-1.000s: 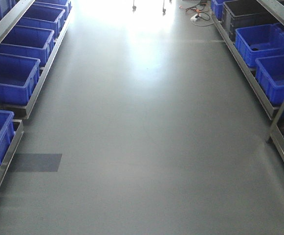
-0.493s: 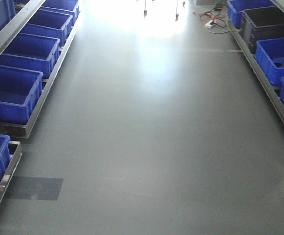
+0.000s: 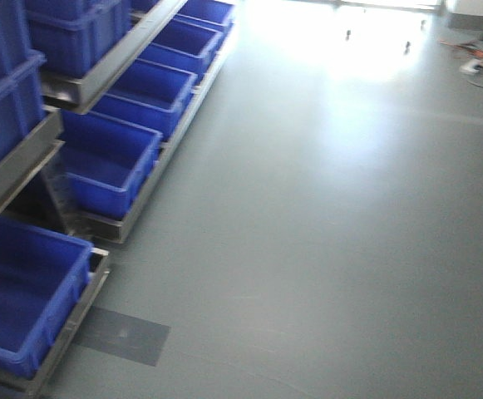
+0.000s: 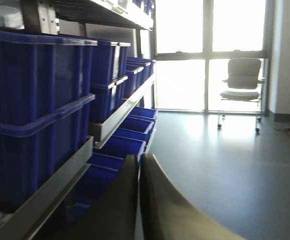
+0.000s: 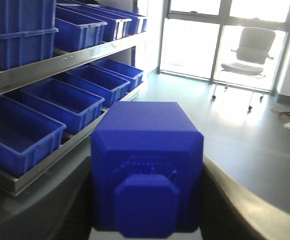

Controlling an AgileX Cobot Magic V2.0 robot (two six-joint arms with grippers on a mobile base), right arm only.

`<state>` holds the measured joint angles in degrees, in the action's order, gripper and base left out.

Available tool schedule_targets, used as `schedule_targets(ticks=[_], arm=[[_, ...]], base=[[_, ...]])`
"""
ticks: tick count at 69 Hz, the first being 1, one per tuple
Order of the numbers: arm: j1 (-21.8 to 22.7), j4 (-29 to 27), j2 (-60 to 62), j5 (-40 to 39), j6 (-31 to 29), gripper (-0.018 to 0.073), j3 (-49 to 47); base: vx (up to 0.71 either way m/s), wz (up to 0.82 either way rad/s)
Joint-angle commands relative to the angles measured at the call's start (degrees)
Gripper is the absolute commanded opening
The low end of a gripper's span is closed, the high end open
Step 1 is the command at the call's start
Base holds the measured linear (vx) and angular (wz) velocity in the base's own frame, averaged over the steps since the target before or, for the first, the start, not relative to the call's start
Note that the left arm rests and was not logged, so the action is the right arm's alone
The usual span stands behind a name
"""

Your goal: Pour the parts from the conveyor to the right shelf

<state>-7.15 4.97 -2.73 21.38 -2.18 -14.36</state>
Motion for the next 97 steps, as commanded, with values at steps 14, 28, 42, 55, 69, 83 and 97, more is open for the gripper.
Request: schedule_targets(ticks=[14,28,42,55,69,83,97], arm=[[0.0,0.4,-0.7,-5.0,0.0,-0.0005,-1.6],[0.0,0.4,-0.7,-5.0,0.0,-0.0005,-1.6],[0.0,0.4,-0.7,-5.0,0.0,-0.0005,-1.6],[0.0,0.4,-0.7,-5.0,0.0,-0.0005,-1.6],[0.0,0.4,-0.7,-5.0,0.0,-0.0005,-1.6],[0.0,0.4,-0.7,-5.0,0.0,-0.0005,-1.6],[0.0,0.4,-0.7,-5.0,0.0,-0.0005,-1.6]], base=[[0.26,0.65],[0.22,0.67],[0.19,0.77],[0.18,0.80],[0.17,0.72],[0.14,0.68],[0.12,0.68]])
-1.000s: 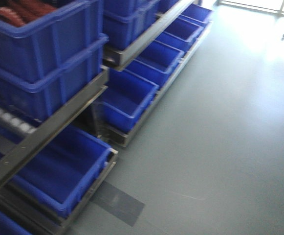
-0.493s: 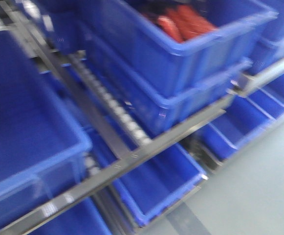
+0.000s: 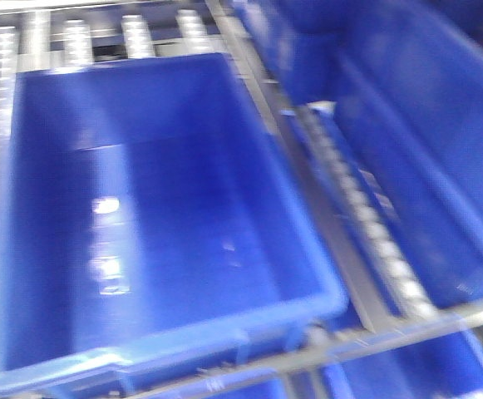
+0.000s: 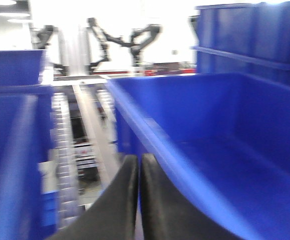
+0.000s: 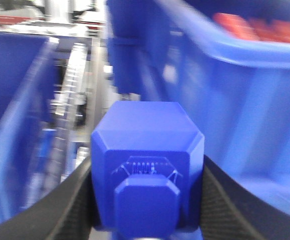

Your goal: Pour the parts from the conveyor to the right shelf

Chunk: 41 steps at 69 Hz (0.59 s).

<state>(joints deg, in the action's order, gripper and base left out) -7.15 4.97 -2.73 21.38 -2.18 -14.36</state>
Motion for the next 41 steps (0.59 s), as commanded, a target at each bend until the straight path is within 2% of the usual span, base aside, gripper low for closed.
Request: schedule_targets(ticks=[1,19,41], arm=[[0.0,0.4,-0.7,-5.0,0.0,-0.0005,-1.6],[0.0,0.4,-0.7,-5.0,0.0,-0.0005,-1.6],[0.0,0.4,-0.7,-5.0,0.0,-0.0005,-1.6]], base=[[0.11,0.63],[0.09,0.49],[0.05,0.19]])
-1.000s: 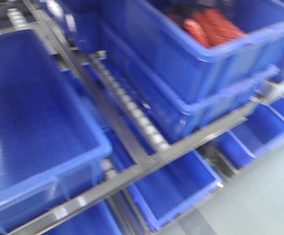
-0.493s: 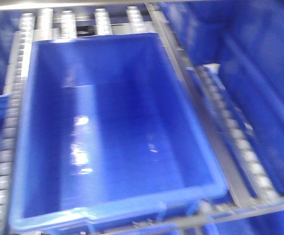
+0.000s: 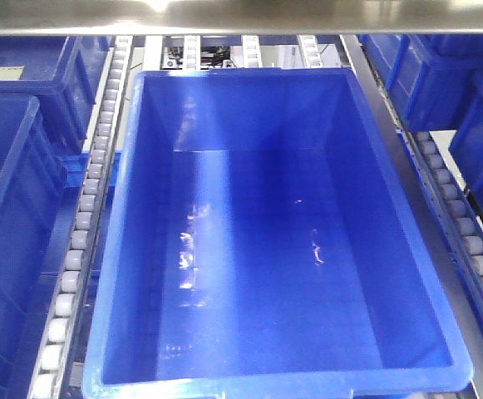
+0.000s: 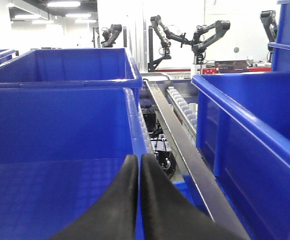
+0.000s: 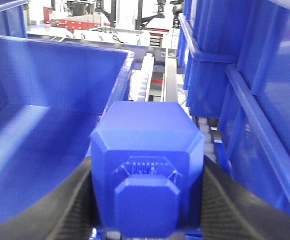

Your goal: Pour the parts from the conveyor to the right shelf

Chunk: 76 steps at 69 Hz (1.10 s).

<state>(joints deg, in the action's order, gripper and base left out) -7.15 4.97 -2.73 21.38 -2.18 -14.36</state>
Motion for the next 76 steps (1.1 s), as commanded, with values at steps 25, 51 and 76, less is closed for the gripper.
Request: schedule_targets(ticks=[25,51,76], arm=[[0.0,0.4,-0.7,-5.0,0.0,-0.0005,-1.6],[0.0,0.4,-0.7,-5.0,0.0,-0.0005,-1.6],[0.0,0.4,-0.7,-5.0,0.0,-0.0005,-1.6]], base=[[0.04,0.05],[0.05,0.01],[0.05,0.02]])
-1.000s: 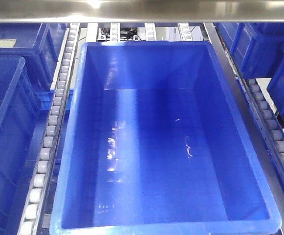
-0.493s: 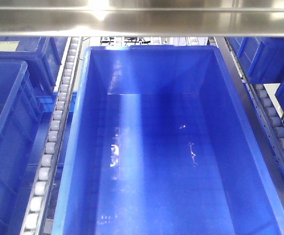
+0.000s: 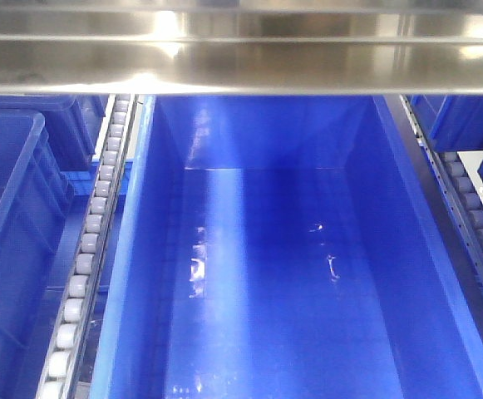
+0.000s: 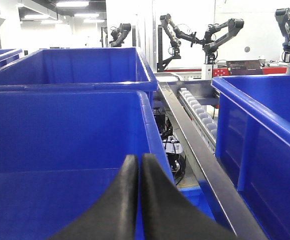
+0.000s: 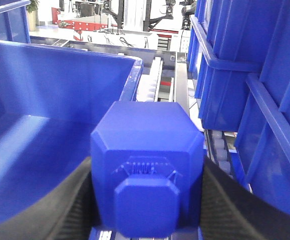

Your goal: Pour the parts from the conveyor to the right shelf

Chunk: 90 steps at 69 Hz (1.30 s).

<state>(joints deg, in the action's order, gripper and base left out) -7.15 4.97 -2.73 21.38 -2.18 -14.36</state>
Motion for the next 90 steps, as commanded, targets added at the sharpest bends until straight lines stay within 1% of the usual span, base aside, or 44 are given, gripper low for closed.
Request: schedule_targets(ticks=[1,90], arm=[[0.0,0.4,-0.7,-5.0,0.0,-0.0005,-1.6],[0.0,0.4,-0.7,-5.4,0.0,-0.0005,-1.6]], base=[[0.04,0.02],[0.01,0.00]])
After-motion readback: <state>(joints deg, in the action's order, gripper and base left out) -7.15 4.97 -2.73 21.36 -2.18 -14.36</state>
